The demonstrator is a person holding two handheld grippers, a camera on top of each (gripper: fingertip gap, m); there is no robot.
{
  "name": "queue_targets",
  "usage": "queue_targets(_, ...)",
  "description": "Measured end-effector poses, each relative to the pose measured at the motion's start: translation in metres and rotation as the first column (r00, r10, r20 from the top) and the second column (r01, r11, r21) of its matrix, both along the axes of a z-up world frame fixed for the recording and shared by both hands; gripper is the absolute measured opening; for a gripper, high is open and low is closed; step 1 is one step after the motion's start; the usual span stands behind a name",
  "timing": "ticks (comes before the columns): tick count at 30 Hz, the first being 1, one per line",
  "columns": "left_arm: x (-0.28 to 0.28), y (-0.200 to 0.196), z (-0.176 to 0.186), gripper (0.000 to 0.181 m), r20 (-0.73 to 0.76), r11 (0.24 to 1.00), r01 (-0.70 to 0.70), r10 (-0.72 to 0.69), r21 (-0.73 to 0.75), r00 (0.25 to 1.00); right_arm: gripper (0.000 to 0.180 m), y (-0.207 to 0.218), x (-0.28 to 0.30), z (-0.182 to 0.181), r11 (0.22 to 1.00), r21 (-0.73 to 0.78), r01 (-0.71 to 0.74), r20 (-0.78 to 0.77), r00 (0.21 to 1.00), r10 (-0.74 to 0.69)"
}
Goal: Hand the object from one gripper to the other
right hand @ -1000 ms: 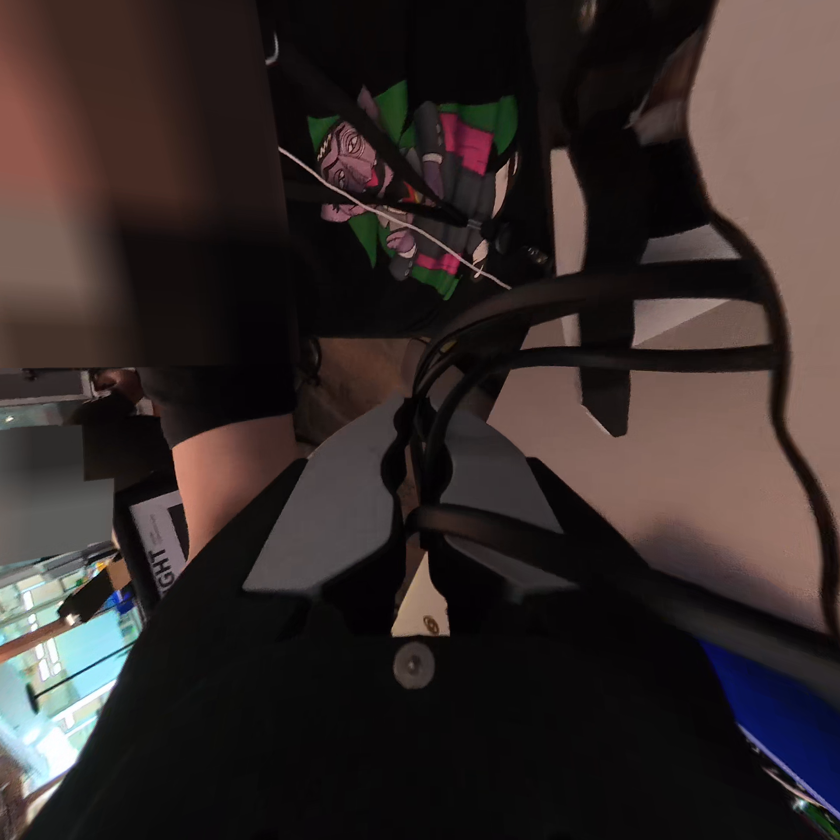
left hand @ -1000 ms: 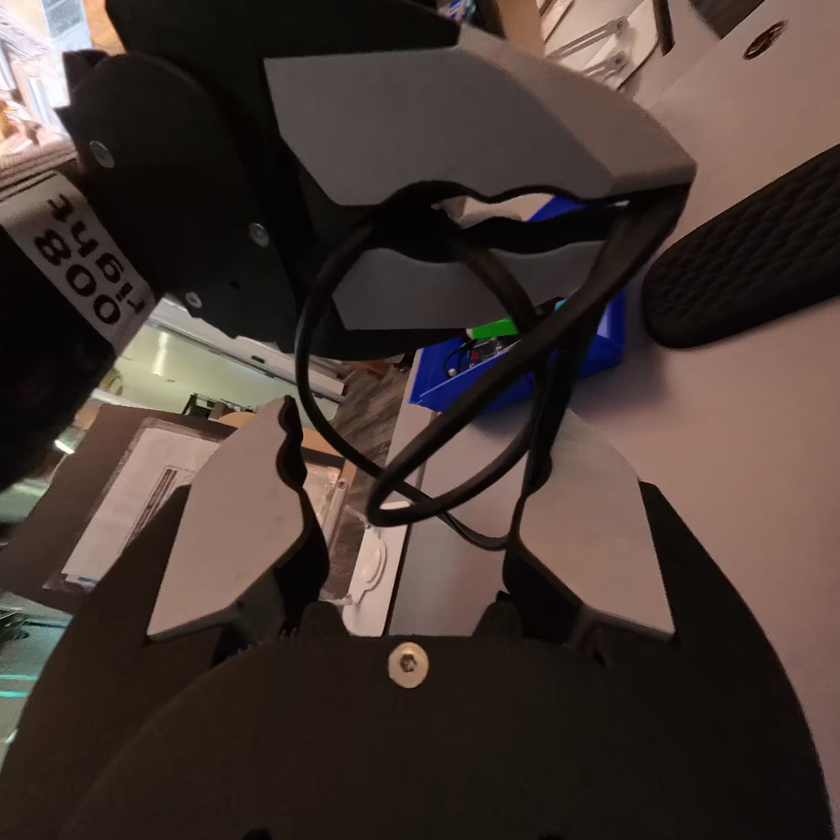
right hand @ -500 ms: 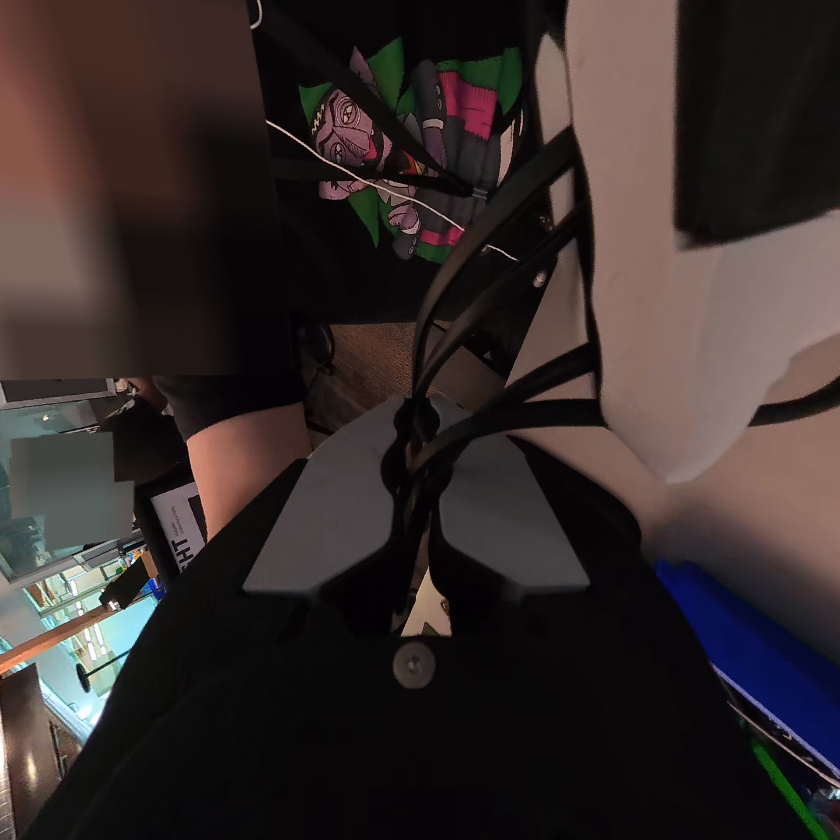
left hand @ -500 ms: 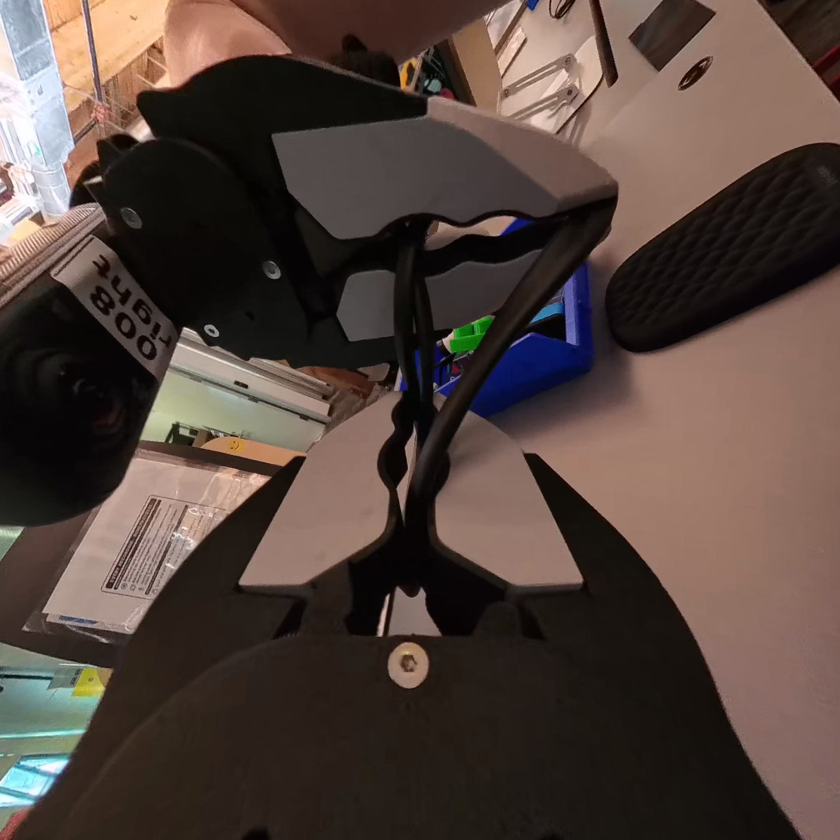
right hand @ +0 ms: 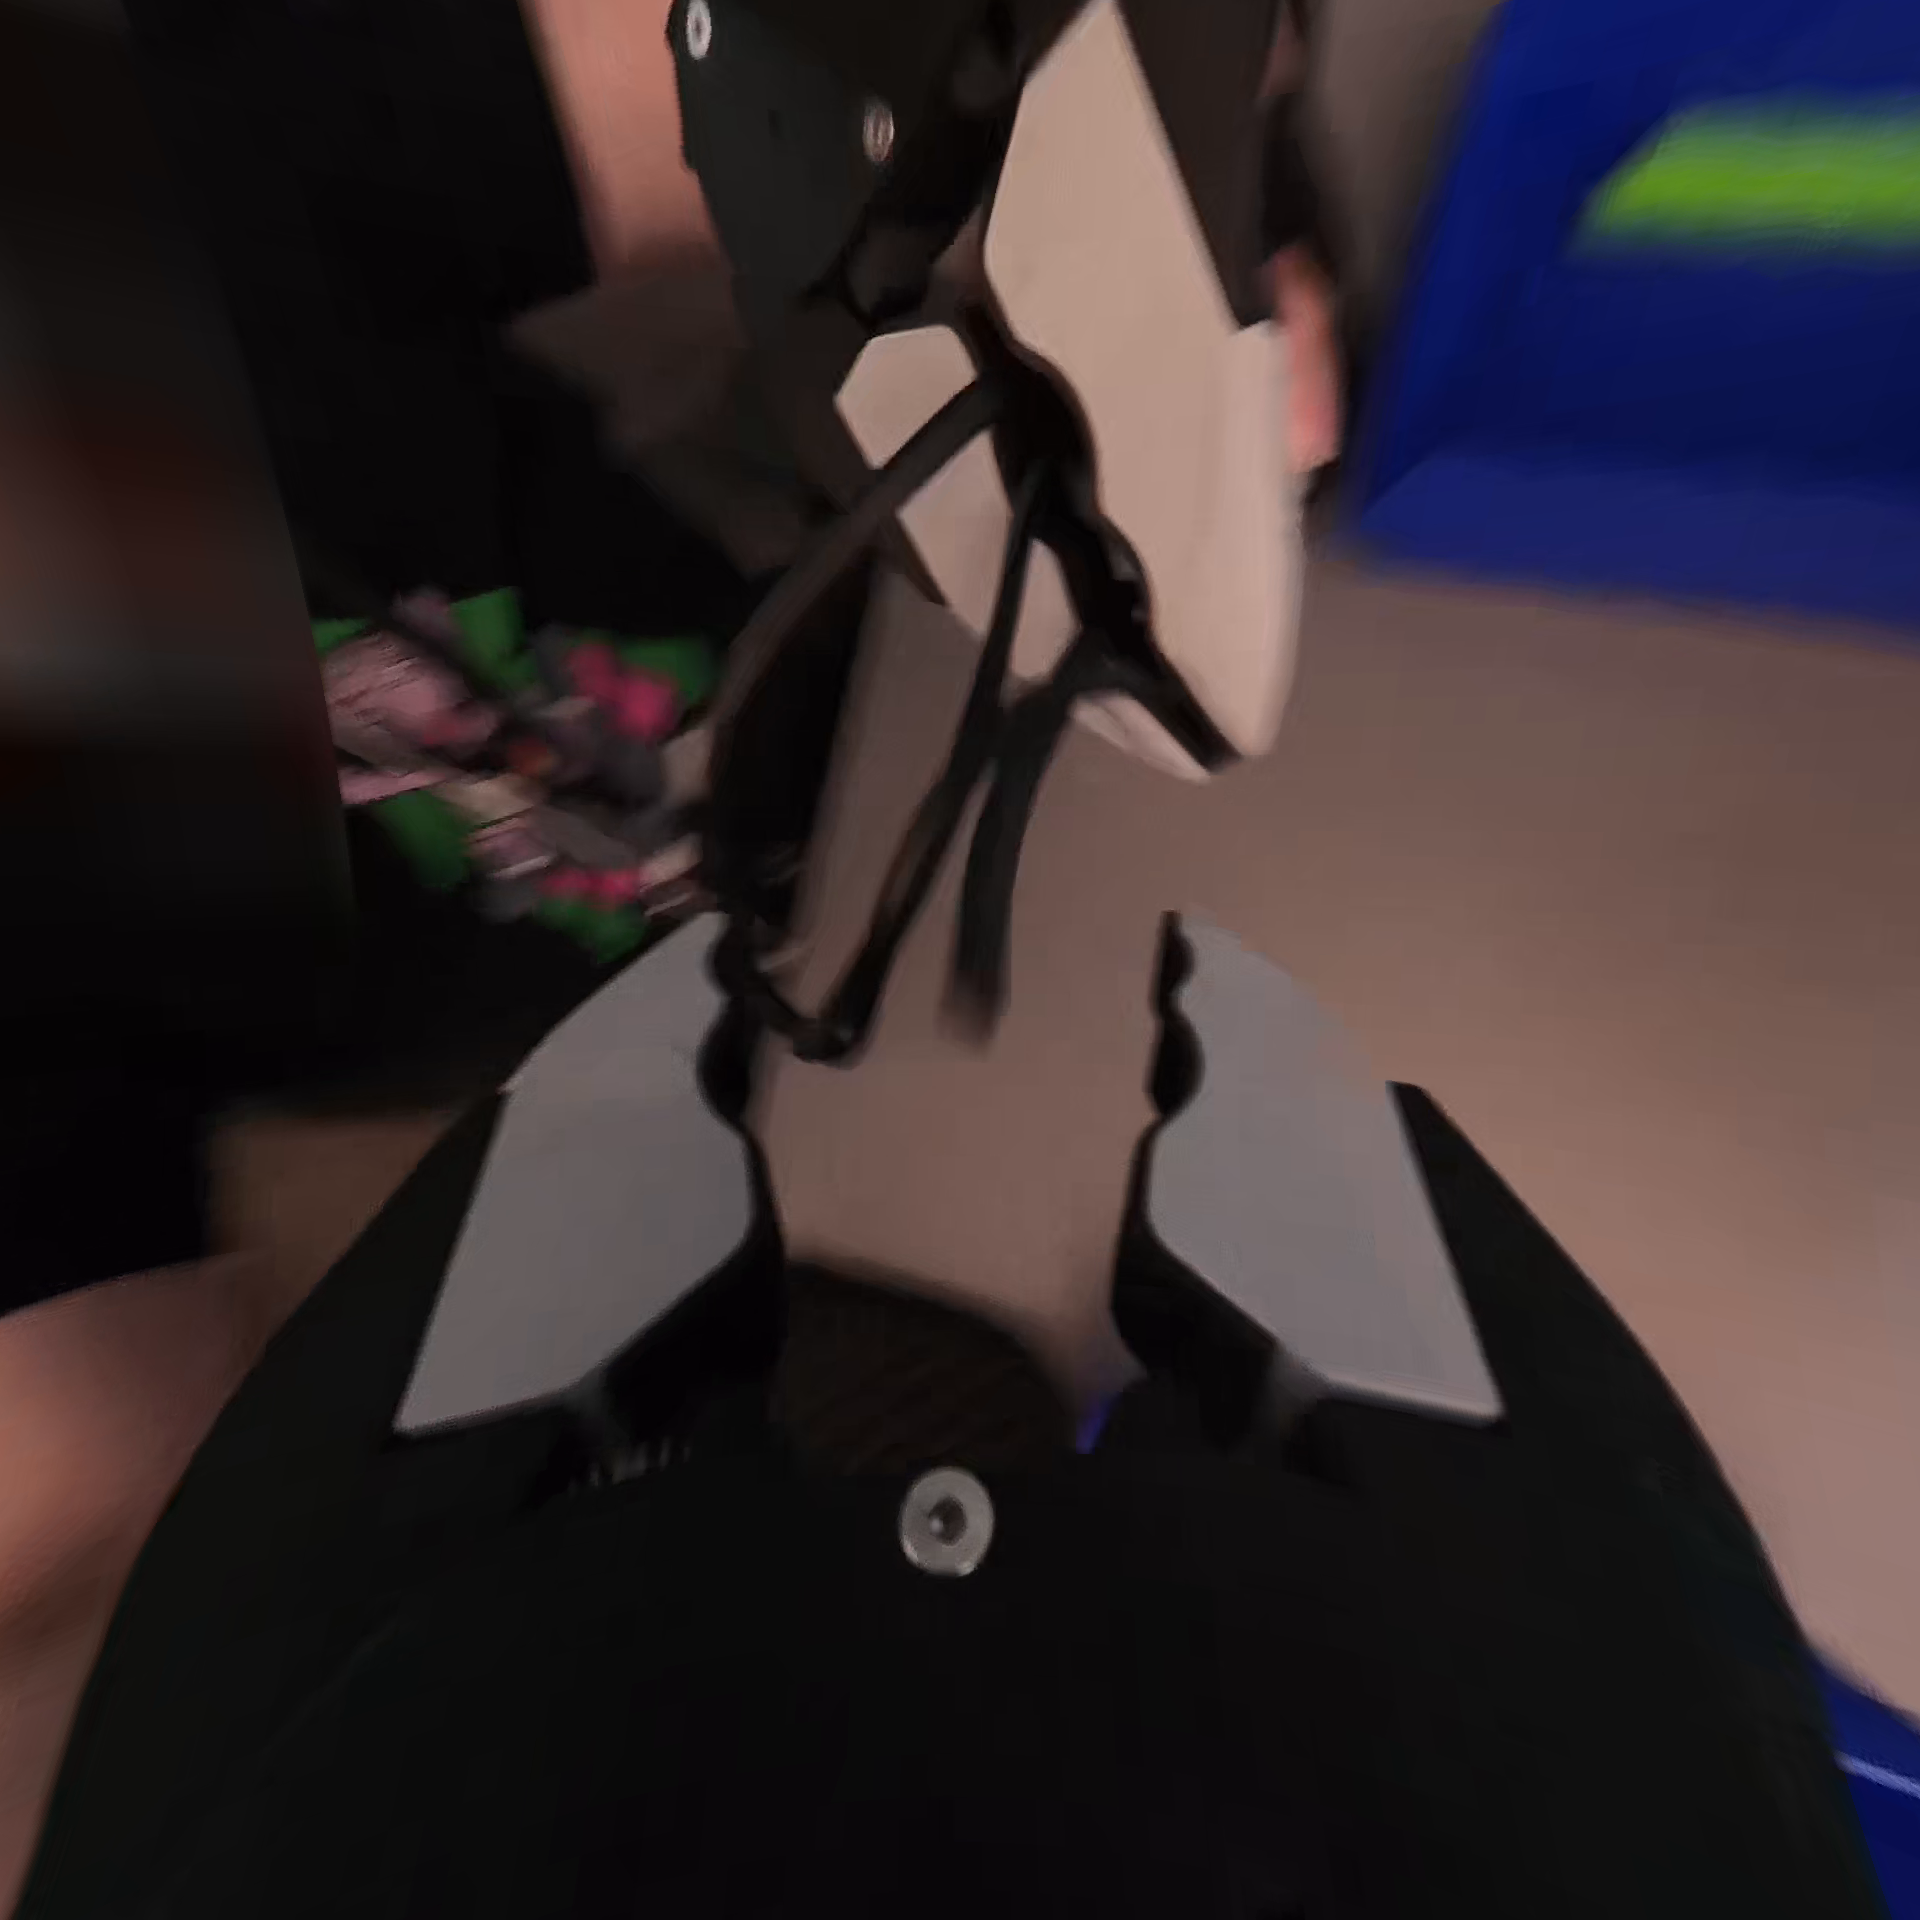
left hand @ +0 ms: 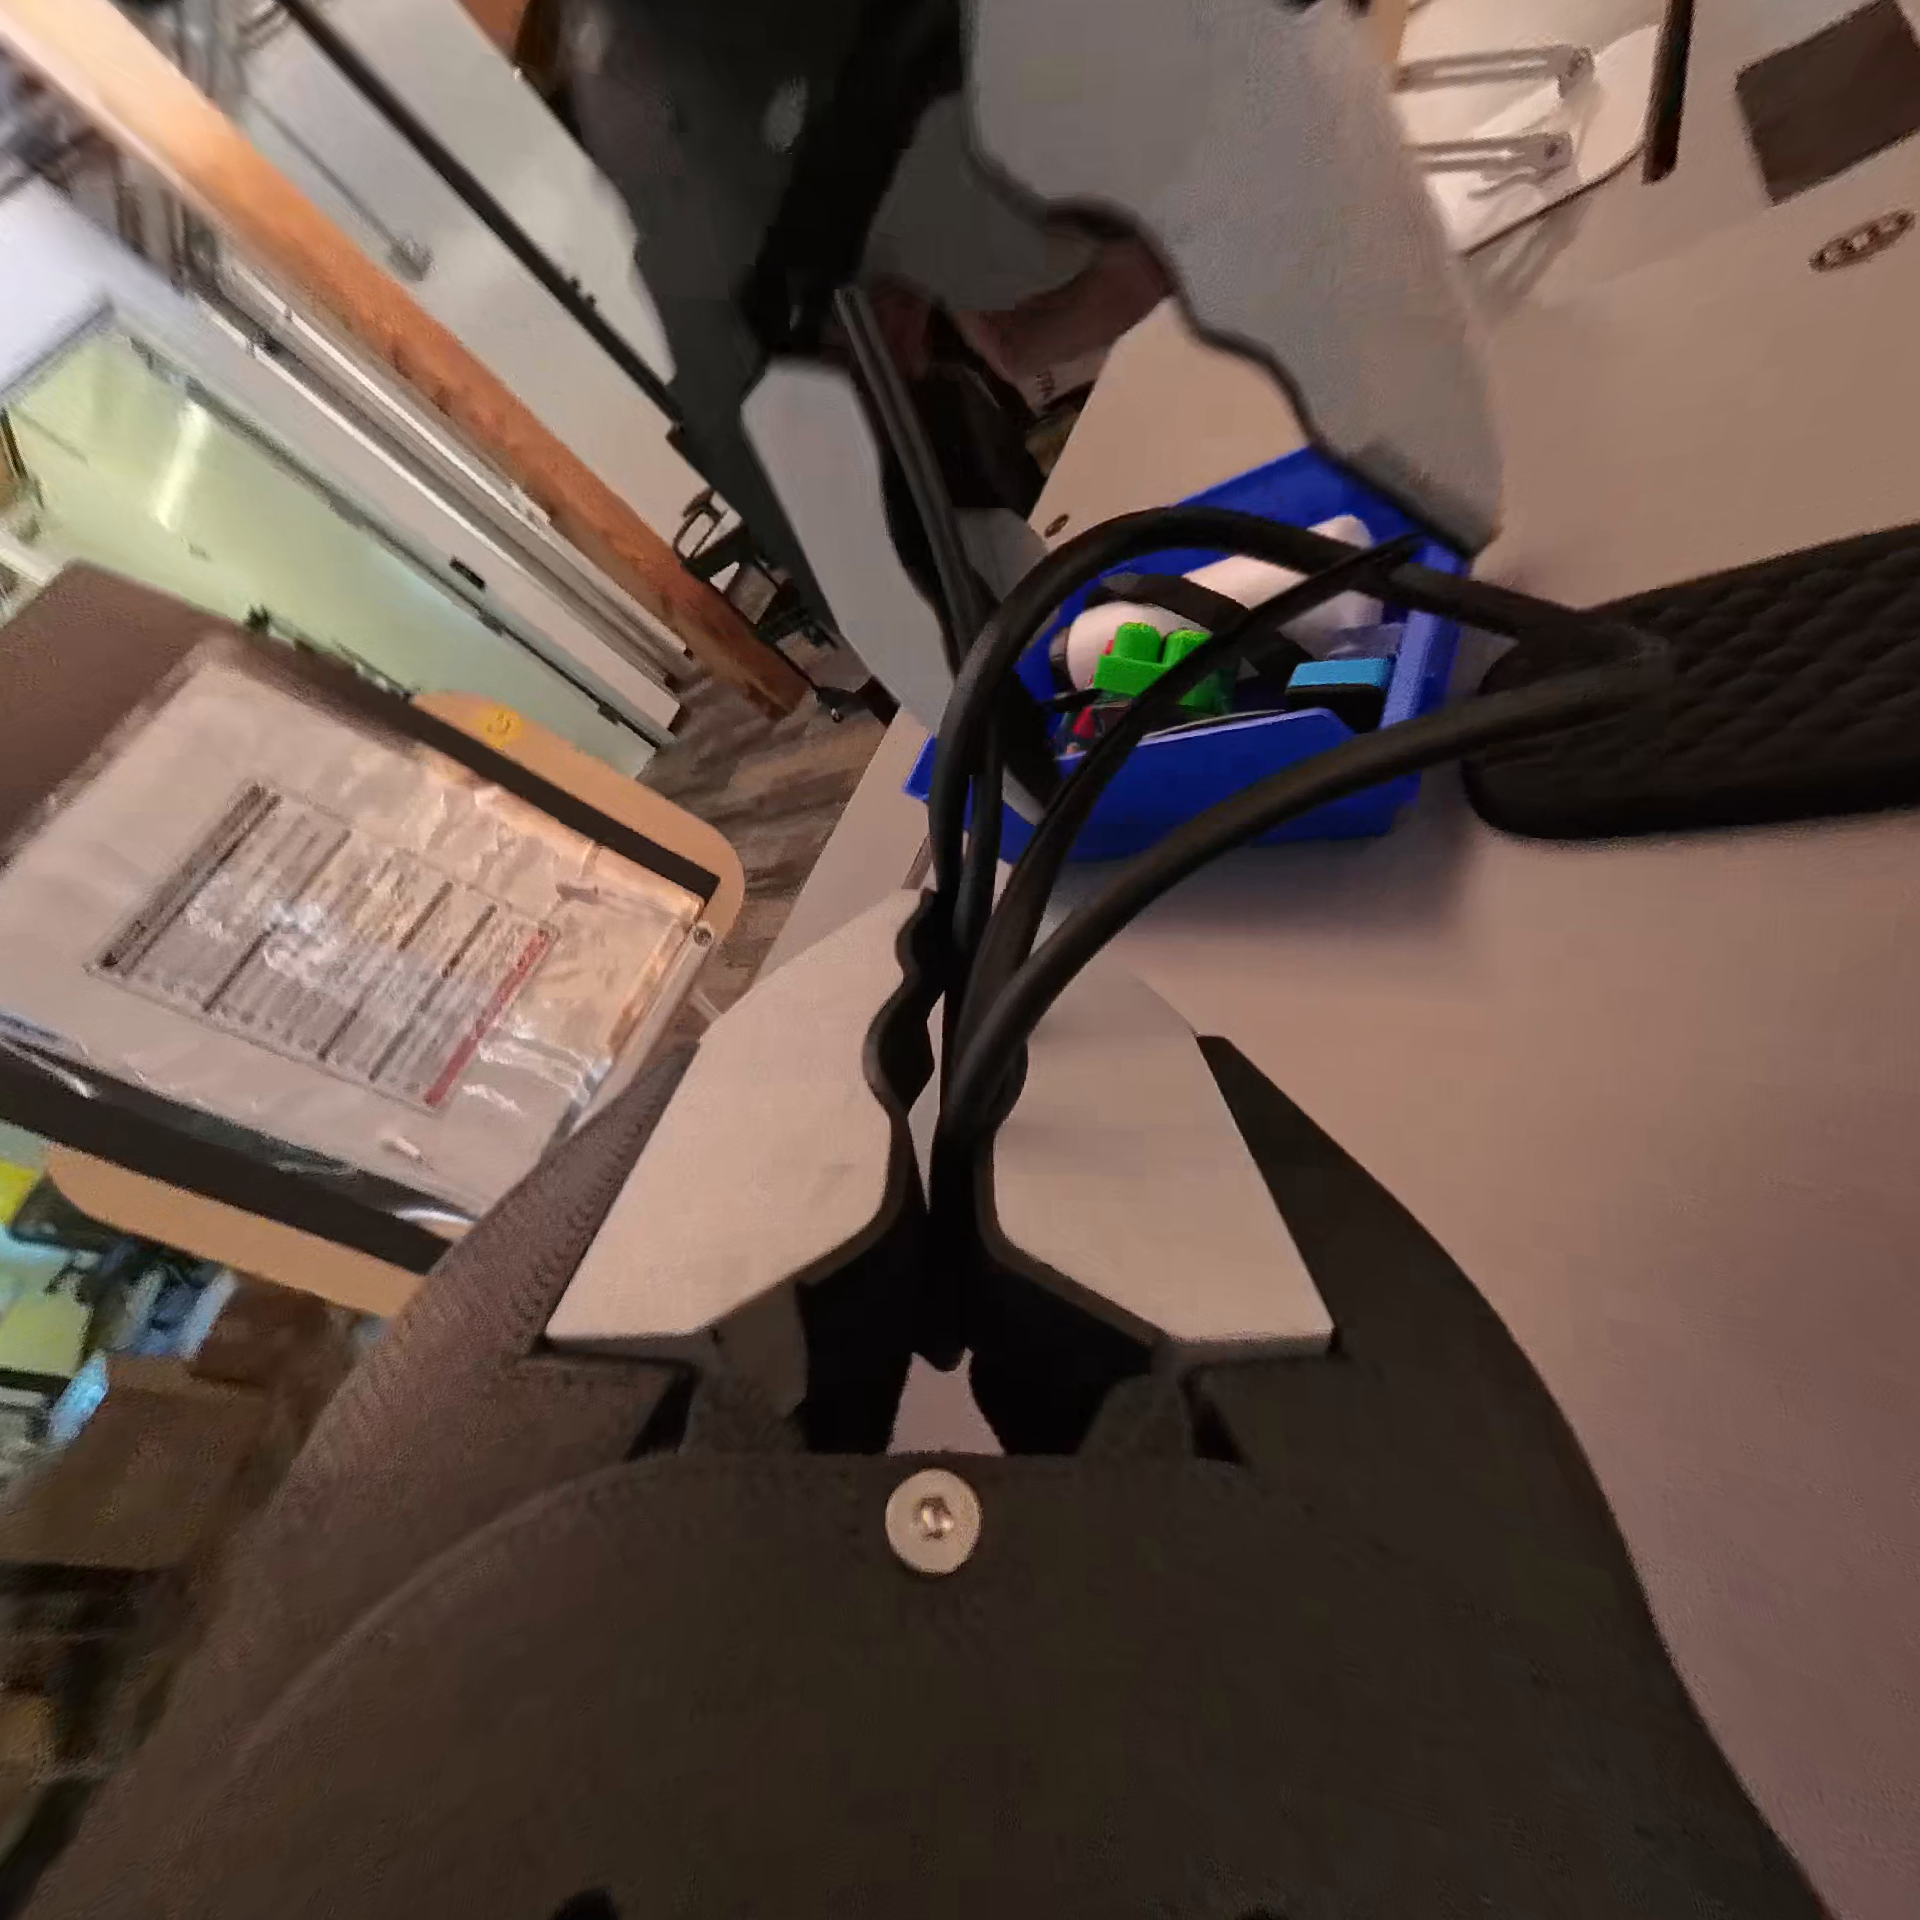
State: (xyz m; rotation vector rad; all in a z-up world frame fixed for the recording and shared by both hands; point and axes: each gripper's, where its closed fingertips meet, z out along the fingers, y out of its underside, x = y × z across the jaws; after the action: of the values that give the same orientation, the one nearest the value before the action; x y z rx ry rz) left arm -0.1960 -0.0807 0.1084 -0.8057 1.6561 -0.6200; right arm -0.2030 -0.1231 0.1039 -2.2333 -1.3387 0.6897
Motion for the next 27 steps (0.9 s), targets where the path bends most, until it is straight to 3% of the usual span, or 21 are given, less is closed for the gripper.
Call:
queue_targets(3, -0.006, 0.016, 0.011, 0.003, 0.034, 0.998, -0.013, 0.015, -0.06, 0.999, 0.089, 0.025, 0.016, 0.021, 0.919, 0.377, 0.116, -0.095, 0.992, -0.086)
queue_targets(7, -0.016, 0.024, 0.035, 0.003, 0.069, 0.992, 0.017, -0.008, -0.128, 0.998, 0.1, 0.03, 0.032, 0.038, 0.63, 0.695, 0.346, -0.312, 0.935, -0.17)
queue_targets(12, -0.02, 0.01, 0.065, 0.003, 0.107, 0.969, 0.101, -0.079, -0.227, 0.991, 0.102, 0.019, 0.0, 0.049, 0.365, 0.732, 0.576, -0.602, 0.797, -0.05)
queue_targets(15, -0.014, 0.011, 0.079, 0.003, 0.165, 0.967, 0.061, -0.02, -0.248, 0.986, 0.105, 0.024, -0.017, 0.078, 0.154, 0.679, 0.718, -0.723, 0.69, -0.031)
queue_targets(18, -0.009, 0.016, 0.091, 0.003, 0.248, 0.965, 0.013, 0.054, -0.263, 0.967, 0.104, 0.028, -0.033, 0.104, 0.013, 0.649, 0.76, -0.759, 0.649, -0.048)
queue_targets(20, -0.007, 0.014, 0.094, 0.004, 0.283, 0.966, 0.002, 0.074, -0.259, 0.956, 0.1, 0.032, -0.036, 0.117, -0.014, 0.618, 0.786, -0.786, 0.617, -0.037)
queue_targets(22, -0.005, 0.009, 0.097, 0.003, 0.306, 0.966, 0.005, 0.076, -0.257, 0.949, 0.09, 0.039, -0.037, 0.122, 0.007, 0.594, 0.804, -0.804, 0.594, -0.036)
queue_targets(27, -0.005, -0.003, 0.099, 0.003, 0.323, 0.979, 0.014, 0.054, -0.203, 0.945, 0.053, 0.03, -0.047, 0.134, 0.031, 0.622, 0.783, -0.783, 0.62, 0.057)
